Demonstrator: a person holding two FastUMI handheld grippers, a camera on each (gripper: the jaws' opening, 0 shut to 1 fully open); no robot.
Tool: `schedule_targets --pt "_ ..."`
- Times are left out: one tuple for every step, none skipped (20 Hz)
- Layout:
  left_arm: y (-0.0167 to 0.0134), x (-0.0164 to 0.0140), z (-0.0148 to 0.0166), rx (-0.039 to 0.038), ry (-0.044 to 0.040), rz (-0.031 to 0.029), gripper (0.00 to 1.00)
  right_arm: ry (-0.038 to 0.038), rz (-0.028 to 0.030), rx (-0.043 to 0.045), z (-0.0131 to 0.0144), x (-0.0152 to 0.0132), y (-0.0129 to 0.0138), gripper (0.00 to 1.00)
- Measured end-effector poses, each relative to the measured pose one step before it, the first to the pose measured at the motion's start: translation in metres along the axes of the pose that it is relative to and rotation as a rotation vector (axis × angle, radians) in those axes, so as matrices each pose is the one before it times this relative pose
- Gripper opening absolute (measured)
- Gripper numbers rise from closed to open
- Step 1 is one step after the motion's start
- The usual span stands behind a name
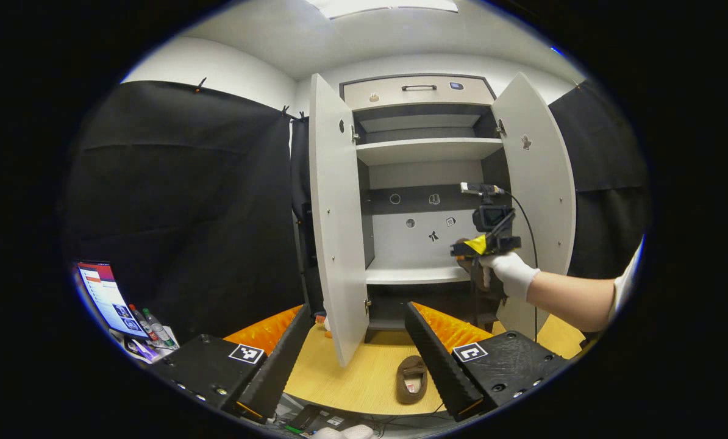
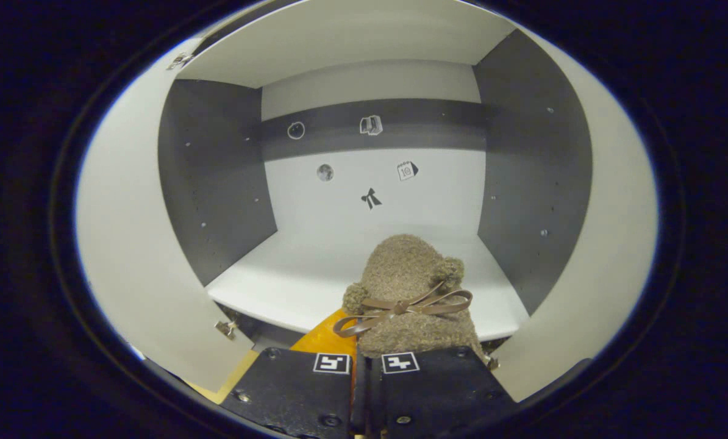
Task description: Grab one shoe with the right hand and put it into the shoe cabinet, grab the other shoe with the left hand and put it into the shoe cabinet; then close the right door with the right hand and the left door with the left hand.
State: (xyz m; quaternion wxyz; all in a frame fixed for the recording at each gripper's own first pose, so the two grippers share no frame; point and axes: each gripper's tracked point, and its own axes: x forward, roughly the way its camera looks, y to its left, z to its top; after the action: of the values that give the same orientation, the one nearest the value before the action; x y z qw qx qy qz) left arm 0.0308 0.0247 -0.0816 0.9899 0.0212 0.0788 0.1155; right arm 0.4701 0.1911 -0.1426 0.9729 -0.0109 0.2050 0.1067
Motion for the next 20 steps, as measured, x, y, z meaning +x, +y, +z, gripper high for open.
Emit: schedule_targets --pt "-0.00021 0.00070 -0.00110 0.00100 0.00465 0.00649 0.96 -0.01199 -0.00875 -0.00363 0.01306 0.01260 -0.00056 0.06" --pt "-0.00050 0.00080 -0.00069 -0.00254 0.00376 0.00428 0.96 -0.00148 -0.01706 -0.00341 0.00875 0.01170 -0.00249 0.06" --pt "-0.00060 0.00124 -0.00134 -0.00402 0.00531 0.00404 0.96 0.00092 -0.01597 0.00108 0.00833 0.01207 -0.00345 0.06" --pt "0.00049 0.00069 -0.00123 -0.00345 0.00358 0.00683 0.96 0.00361 -0.01327 0.00141 0.00761 0.01380 -0.00299 0.06" --pt "0.00122 0.00002 0.00044 -0.00156 0.00288 0.00855 0.96 0.00742 -0.01194 -0.00486 0.00423 0.01242 -0.00234 0.06" --pt "0.00028 -0.00085 -0.00038 -0.00173 0.00303 0.00908 0.96 0.01302 -0.00913 -0.00696 0.00148 0.01351 -0.00174 0.06" --pt "0.00069 -0.00032 -0.00096 -0.00396 0.00358 0.00812 0.96 0.01340 -0.00463 -0.00498 0.00086 0.00998 -0.00082 0.06" --pt "0.00005 -0.00040 -0.00147 -0.00430 0.00637 0.00588 0.96 0.01338 -0.00610 -0.00653 -0.00181 0.01039 -0.00112 0.06" --pt "0.00013 -0.00052 -0.00152 -0.00238 0.00630 0.00518 0.96 0.02269 -0.00981 -0.00564 -0.00296 0.00849 -0.00210 0.06" --pt "0.00007 0.00039 -0.00318 -0.00065 0.00780 0.00548 0.97 0.02327 -0.00720 0.00332 -0.00371 0.00804 -0.00148 0.06" --pt "-0.00006 -0.00044 -0.00175 -0.00014 0.00647 0.00425 0.97 0.03377 -0.00226 0.00896 -0.00629 0.00533 0.00091 0.06" --pt "0.00045 0.00074 -0.00066 0.00008 0.00554 0.00527 0.96 0.03957 0.00898 0.01009 -0.00640 0.00755 0.00091 0.06" --pt "0.00051 0.00043 -0.00142 -0.00037 0.00300 0.00375 0.96 0.04887 0.00986 0.00830 -0.00777 0.00632 0.00120 0.06" --pt "0.00163 -0.00010 -0.00016 -0.00144 0.00211 0.00400 0.96 0.04552 0.00199 0.01297 -0.00785 0.00440 0.00000 0.06" --pt "0.00118 -0.00018 -0.00006 -0.00255 0.00007 0.00298 0.96 0.03593 -0.00392 0.00515 -0.00471 0.00267 -0.00225 0.06" --pt "0.00088 -0.00058 0.00094 -0.00294 -0.00248 0.00213 0.96 0.01921 -0.00065 0.00639 0.00125 0.00204 0.00035 0.06" --pt "0.00032 -0.00002 0.00041 -0.00182 -0.00087 0.00038 0.96 0.02503 -0.00680 0.00577 -0.00013 0.00149 -0.00005 0.06" --pt "0.00134 -0.00056 0.00140 -0.00123 -0.00281 0.00200 0.97 0.01766 -0.00259 -0.00581 -0.00048 -0.00270 -0.00145 0.09" --pt "0.00027 -0.00080 0.00041 -0.00104 -0.00209 0.00076 0.97 0.01335 -0.00440 -0.00602 -0.00160 0.00068 -0.00022 0.10" --pt "0.00159 -0.00113 0.00011 -0.00304 -0.00141 0.00057 0.97 0.00218 0.00891 -0.00080 0.00187 -0.00412 0.00197 0.19"
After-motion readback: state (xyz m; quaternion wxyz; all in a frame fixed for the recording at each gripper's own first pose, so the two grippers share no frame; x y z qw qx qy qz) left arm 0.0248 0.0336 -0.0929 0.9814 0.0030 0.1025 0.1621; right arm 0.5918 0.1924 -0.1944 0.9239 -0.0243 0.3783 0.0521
